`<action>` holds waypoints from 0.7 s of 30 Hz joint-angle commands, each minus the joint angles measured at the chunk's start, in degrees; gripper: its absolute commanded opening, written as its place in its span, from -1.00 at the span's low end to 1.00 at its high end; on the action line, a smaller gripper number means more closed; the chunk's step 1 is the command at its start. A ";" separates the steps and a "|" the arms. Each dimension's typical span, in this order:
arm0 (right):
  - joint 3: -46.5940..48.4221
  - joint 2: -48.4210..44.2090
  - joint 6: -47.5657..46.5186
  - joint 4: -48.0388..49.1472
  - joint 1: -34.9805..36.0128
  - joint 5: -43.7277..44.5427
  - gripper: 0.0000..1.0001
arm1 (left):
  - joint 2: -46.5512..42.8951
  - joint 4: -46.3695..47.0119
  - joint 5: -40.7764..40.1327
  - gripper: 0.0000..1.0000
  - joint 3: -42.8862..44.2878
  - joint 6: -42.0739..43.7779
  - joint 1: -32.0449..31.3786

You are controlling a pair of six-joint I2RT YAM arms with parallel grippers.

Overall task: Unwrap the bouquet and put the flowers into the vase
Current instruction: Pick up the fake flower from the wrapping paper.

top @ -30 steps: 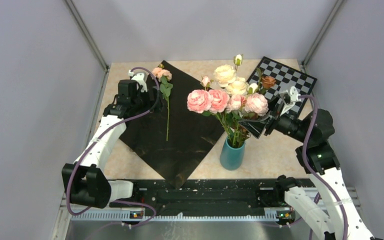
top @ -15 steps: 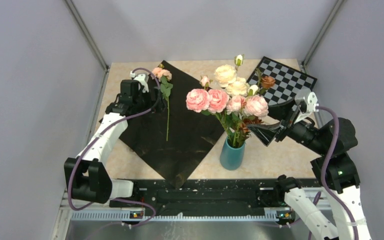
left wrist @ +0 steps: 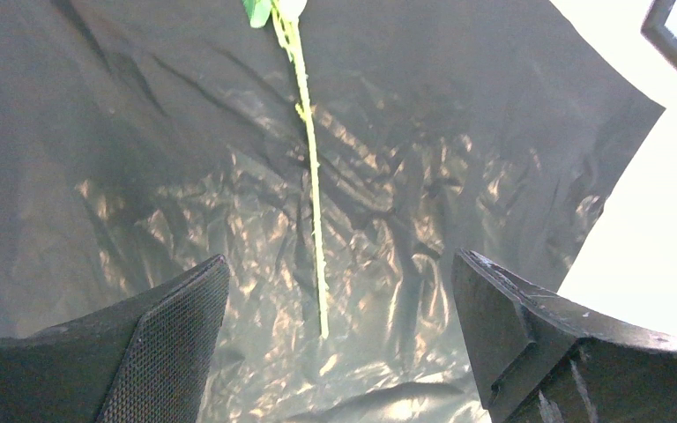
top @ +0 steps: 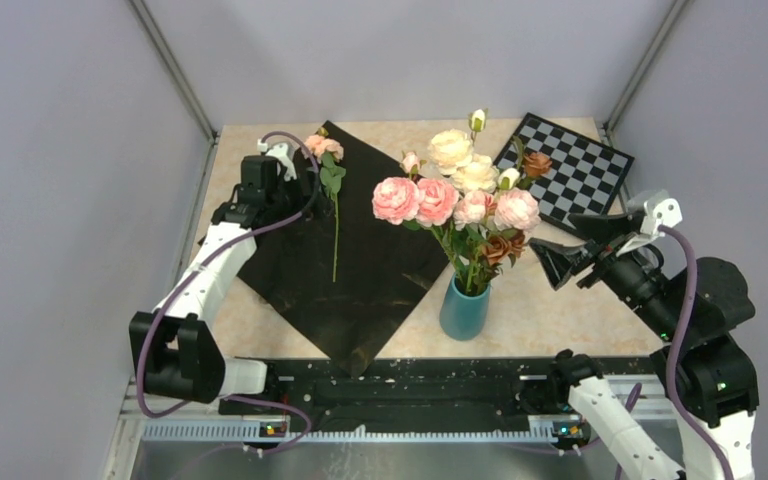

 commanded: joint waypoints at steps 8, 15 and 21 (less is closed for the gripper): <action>-8.98 1.68 9.89 2.22 0.58 29.05 0.53 | 8.23 6.16 -0.91 0.97 6.83 -4.33 0.39; -20.39 6.46 15.94 12.17 0.58 37.90 0.53 | 14.11 6.87 -3.42 0.97 9.65 -3.00 0.39; -25.96 13.29 18.68 21.20 -2.78 34.78 0.51 | 20.99 6.76 -5.42 0.85 13.52 -2.52 0.35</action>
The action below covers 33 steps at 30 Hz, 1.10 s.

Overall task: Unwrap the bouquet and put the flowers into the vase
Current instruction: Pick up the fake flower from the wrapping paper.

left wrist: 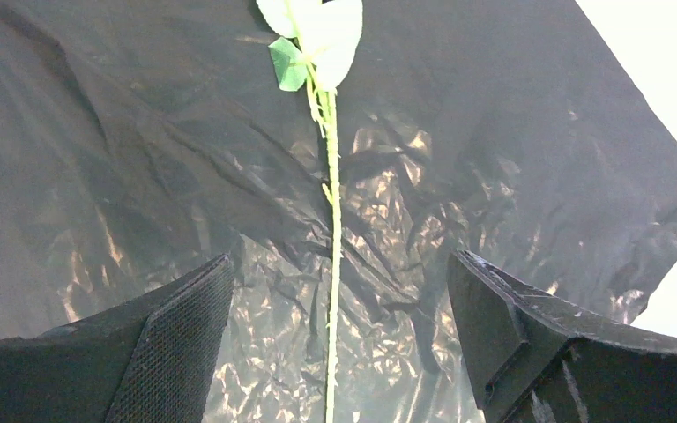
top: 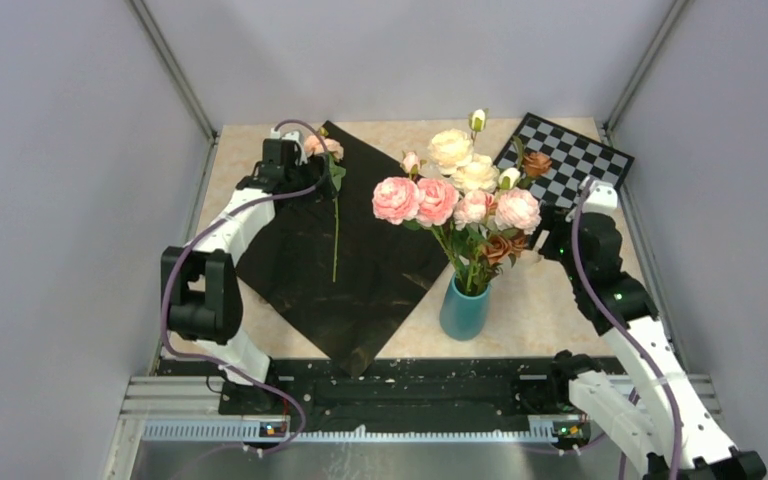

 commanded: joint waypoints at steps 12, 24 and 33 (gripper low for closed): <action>-9.02 12.44 5.51 22.14 -12.08 -11.31 0.48 | 16.12 4.41 -2.60 0.48 13.23 -0.34 0.39; -9.02 16.77 5.29 26.47 -12.56 -14.36 0.44 | 27.68 5.38 -2.96 0.35 23.69 -0.84 0.82; -9.84 17.69 6.06 27.21 -12.57 -16.37 0.38 | 35.45 2.41 -2.18 0.23 32.16 -0.86 1.18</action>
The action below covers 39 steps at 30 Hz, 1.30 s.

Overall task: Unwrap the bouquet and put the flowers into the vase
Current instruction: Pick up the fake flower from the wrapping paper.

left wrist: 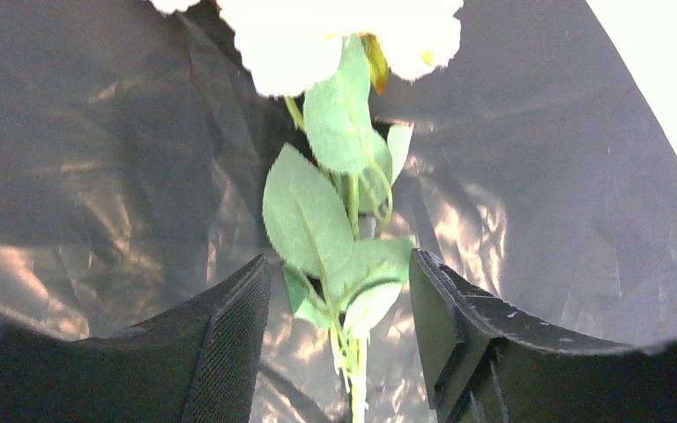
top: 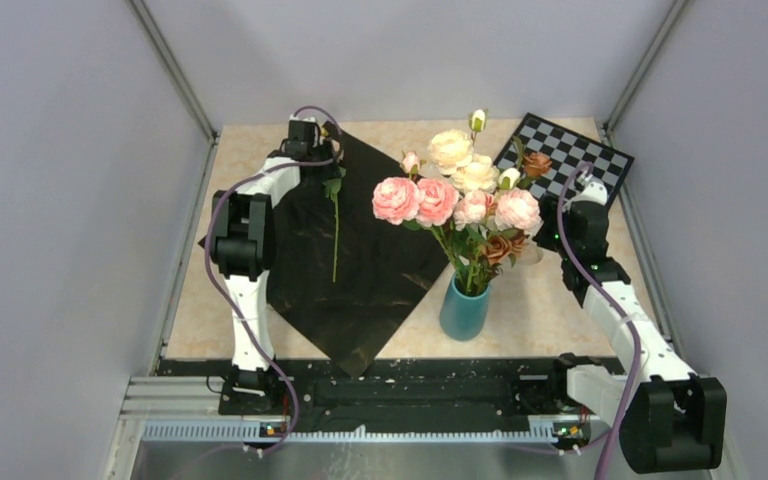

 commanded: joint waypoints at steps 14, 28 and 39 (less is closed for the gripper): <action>-0.97 0.58 1.35 5.81 -0.49 -2.91 0.37 | 5.39 -2.90 1.10 -0.29 7.46 -1.20 0.41; -1.13 -0.18 1.11 5.68 -0.49 -3.23 0.37 | -2.23 2.60 -0.20 -1.00 1.22 -3.16 0.41; -0.96 -1.50 1.02 5.01 -0.54 -3.37 0.37 | -16.75 12.66 4.71 -1.00 -9.00 -5.51 0.41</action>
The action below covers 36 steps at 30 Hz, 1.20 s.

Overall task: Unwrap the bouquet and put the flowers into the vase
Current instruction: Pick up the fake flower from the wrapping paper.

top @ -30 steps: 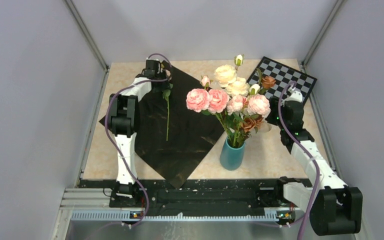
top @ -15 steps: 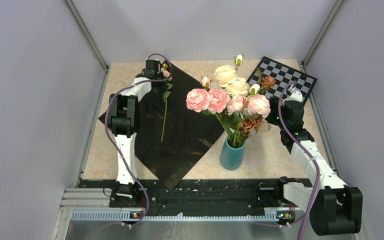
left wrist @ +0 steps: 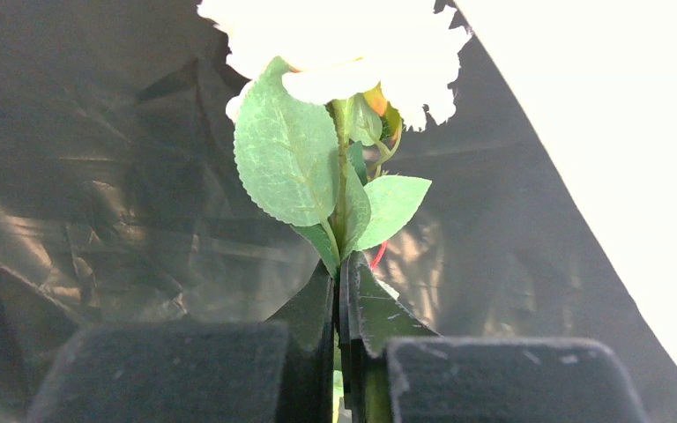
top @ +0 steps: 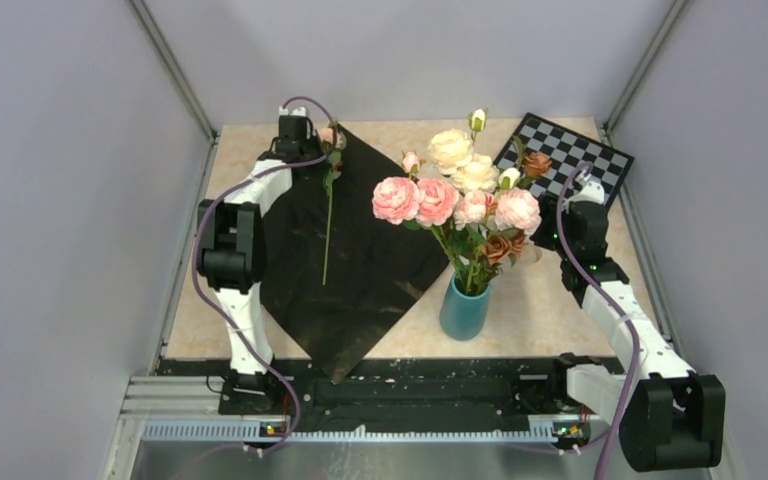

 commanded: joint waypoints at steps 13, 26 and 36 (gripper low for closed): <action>0.15 -4.00 0.00 1.82 -0.59 -1.25 0.37 | -34.02 16.77 5.47 -1.00 -20.14 -1.10 0.26; 0.67 -5.93 -0.30 1.39 -0.59 -2.52 0.37 | -58.03 24.56 18.58 -1.00 -30.52 0.22 -2.11; 3.19 -6.77 -0.42 -0.88 -0.58 -2.84 0.37 | -69.88 24.43 19.35 -1.00 -30.05 5.78 -13.80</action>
